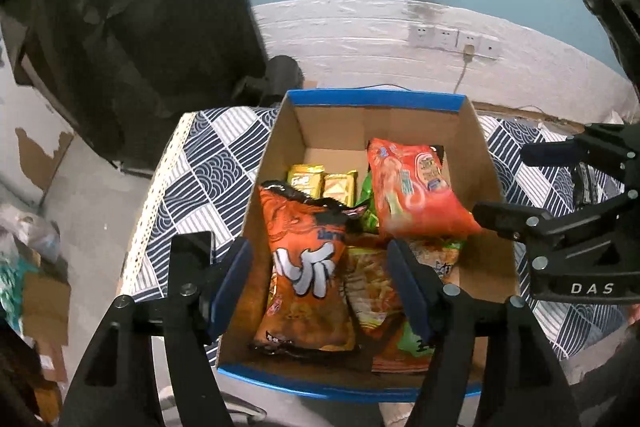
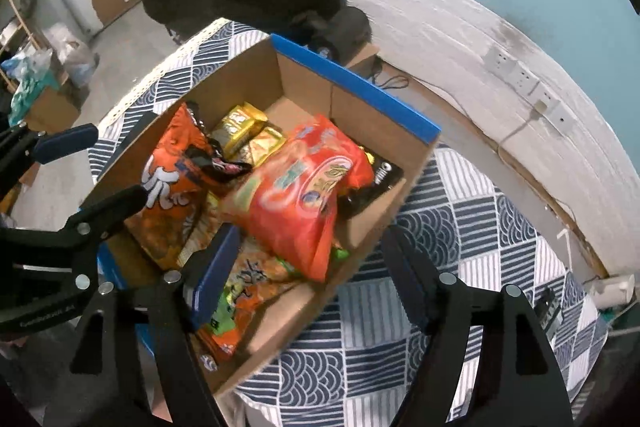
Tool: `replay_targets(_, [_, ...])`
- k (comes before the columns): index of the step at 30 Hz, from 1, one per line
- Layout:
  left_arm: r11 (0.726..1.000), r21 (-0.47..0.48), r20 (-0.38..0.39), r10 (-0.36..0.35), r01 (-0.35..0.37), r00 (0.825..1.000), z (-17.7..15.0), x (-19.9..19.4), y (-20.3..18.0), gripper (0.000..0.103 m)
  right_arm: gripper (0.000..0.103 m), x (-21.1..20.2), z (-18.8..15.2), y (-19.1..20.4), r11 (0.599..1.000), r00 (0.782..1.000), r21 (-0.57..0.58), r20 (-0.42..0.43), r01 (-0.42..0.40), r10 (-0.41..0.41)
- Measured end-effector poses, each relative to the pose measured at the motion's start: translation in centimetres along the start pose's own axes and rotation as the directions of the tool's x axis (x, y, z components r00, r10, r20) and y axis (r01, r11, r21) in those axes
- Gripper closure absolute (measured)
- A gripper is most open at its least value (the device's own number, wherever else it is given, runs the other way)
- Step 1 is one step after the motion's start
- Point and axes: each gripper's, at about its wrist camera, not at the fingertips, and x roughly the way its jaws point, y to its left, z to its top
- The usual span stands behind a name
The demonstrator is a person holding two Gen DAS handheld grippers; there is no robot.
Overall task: Organize snacks
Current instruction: 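Open both tools to drop the bags into the box, then move both tools back toward the silver and black bars on the table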
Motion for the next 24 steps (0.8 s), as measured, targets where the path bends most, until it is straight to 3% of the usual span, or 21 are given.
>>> replay_targets(18, [0.995,0.090,0.023,-0.043,0.041,0.999,1.0,-1.6,-5.8,0.032,0.025,-3.9,-5.1,-5.4,0.993,0.996,0.075,0.009,0.090,-0.091])
replay_targets(24, [0.991,0.121,0.015,-0.051,0.049,0.999,1.1,-1.6,-9.0,0.026,0.025,-5.1,-7.1,-8.0,0.986,0.994,0.128,0.009,0.106,-0.108])
